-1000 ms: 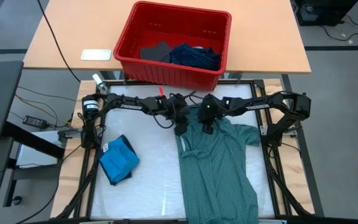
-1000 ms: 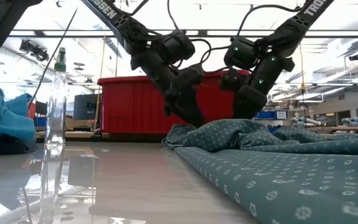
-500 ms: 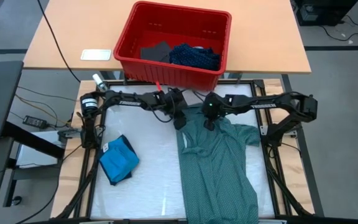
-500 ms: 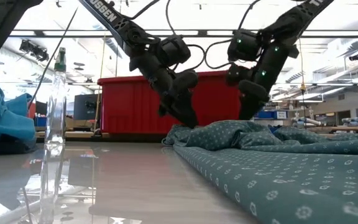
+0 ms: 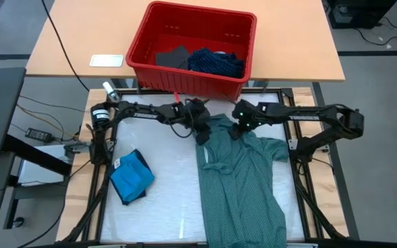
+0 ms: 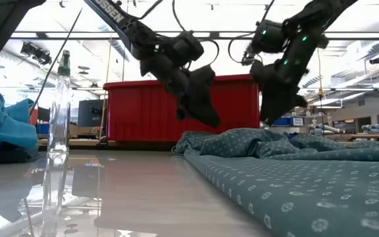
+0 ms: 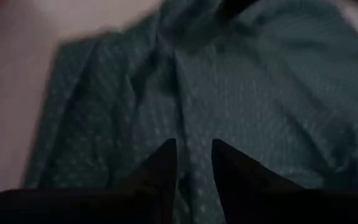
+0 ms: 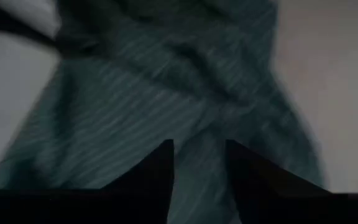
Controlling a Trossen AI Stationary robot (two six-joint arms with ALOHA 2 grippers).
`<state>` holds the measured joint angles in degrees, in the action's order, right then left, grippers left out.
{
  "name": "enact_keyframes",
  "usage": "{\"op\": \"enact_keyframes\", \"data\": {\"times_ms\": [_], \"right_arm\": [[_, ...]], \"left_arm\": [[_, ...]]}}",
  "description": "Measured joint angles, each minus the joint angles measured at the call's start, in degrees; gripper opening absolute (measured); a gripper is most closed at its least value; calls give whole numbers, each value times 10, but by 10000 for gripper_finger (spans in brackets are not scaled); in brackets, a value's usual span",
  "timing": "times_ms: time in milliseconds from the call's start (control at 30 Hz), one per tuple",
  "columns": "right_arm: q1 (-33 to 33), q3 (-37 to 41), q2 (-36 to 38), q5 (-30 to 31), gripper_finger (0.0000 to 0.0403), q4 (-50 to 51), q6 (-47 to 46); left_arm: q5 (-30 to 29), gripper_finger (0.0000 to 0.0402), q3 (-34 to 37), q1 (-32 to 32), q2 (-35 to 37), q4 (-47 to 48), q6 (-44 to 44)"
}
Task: Fold laundry
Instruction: Fold the green polo shirt
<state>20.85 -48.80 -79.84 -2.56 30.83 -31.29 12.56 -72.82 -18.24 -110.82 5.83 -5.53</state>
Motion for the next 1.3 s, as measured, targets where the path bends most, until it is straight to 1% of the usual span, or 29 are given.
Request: {"op": "enact_keyframes", "data": {"times_ms": [67,133,200,367,467,567,667,800,900,1000,1133,1233,1300], "right_arm": [[-21,6,16,-25,159,17,-34],[-52,19,21,-50,161,23,-63],[-89,29,21,-61,158,22,-94],[-180,37,-1,-41,145,15,-165],[-228,37,-21,-31,138,5,-196],[-258,37,-61,-33,132,-23,-210],[-264,37,-110,-33,128,-84,-223],[-245,29,-169,-36,125,-169,-259],[-224,11,-196,-23,125,-188,-253],[-200,-7,-198,-20,124,-190,-226],[-194,-7,-148,11,125,-132,-216],[-207,-9,-98,18,125,-28,-199],[-227,-4,-78,19,125,48,-186]], "left_arm": [[-11,105,0,-5,-16,5,0],[-14,105,0,-19,-30,34,-19],[-14,105,0,-38,-42,74,-42],[-1,104,-3,-89,-49,135,-52],[-5,104,-3,-119,-43,141,-43],[-12,104,-1,-154,-36,151,-37],[-23,104,0,-188,-28,176,-23],[-28,104,2,-217,-7,221,6],[-29,104,3,-227,21,247,22],[-27,104,3,-224,59,268,36],[-22,104,2,-201,118,294,36],[-12,104,1,-162,161,310,2],[-9,104,1,-113,186,309,-31]]}}
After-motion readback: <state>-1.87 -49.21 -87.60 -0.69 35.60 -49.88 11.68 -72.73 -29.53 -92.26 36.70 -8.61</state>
